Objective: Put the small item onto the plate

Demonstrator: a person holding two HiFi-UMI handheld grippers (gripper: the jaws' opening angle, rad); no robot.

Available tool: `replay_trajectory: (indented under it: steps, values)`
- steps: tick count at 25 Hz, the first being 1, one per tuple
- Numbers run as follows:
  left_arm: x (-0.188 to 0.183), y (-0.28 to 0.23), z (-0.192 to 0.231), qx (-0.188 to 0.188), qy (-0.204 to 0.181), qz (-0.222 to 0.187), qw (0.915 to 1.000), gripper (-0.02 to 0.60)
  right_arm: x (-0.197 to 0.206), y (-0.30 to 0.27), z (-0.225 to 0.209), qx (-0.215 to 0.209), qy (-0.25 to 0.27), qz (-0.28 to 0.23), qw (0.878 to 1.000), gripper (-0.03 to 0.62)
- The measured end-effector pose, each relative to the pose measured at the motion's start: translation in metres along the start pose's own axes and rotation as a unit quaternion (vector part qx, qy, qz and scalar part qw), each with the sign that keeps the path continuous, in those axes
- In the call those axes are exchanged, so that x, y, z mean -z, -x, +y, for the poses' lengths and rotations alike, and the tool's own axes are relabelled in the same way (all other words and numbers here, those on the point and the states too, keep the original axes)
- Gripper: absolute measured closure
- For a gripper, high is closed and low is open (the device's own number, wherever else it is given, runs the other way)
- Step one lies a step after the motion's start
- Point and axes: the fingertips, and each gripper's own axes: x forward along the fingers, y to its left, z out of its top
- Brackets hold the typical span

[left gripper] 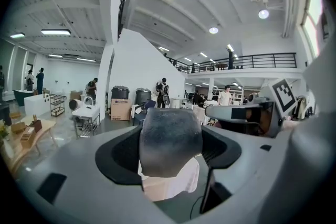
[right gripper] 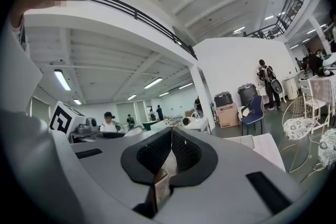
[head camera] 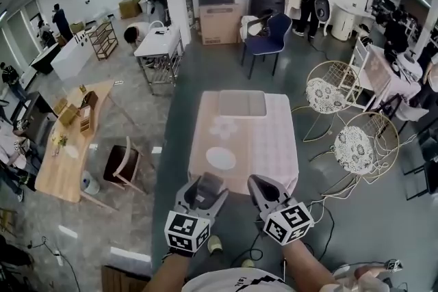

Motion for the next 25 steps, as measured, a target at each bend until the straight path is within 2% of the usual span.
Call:
replay_trajectory:
  steps: [9, 15, 20, 25]
  values:
    - [0.002, -0.042, 0.060, 0.055, -0.011, 0.023, 0.9982, 0.265, 0.001, -0.058, -0.014, 0.062, -0.001, 0.001, 0.998, 0.579]
    - [0.003, -0.061, 0.075, 0.062, 0.008, 0.026, 0.9977, 0.265, -0.001, -0.070, -0.018, 0.078, 0.000, 0.002, 0.997, 0.579]
    - [0.014, -0.081, 0.077, 0.067, 0.009, 0.042, 0.9968, 0.265, 0.003, -0.082, -0.031, 0.085, -0.003, 0.003, 0.996, 0.580]
    - [0.023, -0.110, 0.091, 0.057, 0.026, 0.056, 0.9965, 0.265, 0.012, -0.104, -0.055, 0.080, -0.014, 0.017, 0.997, 0.580]
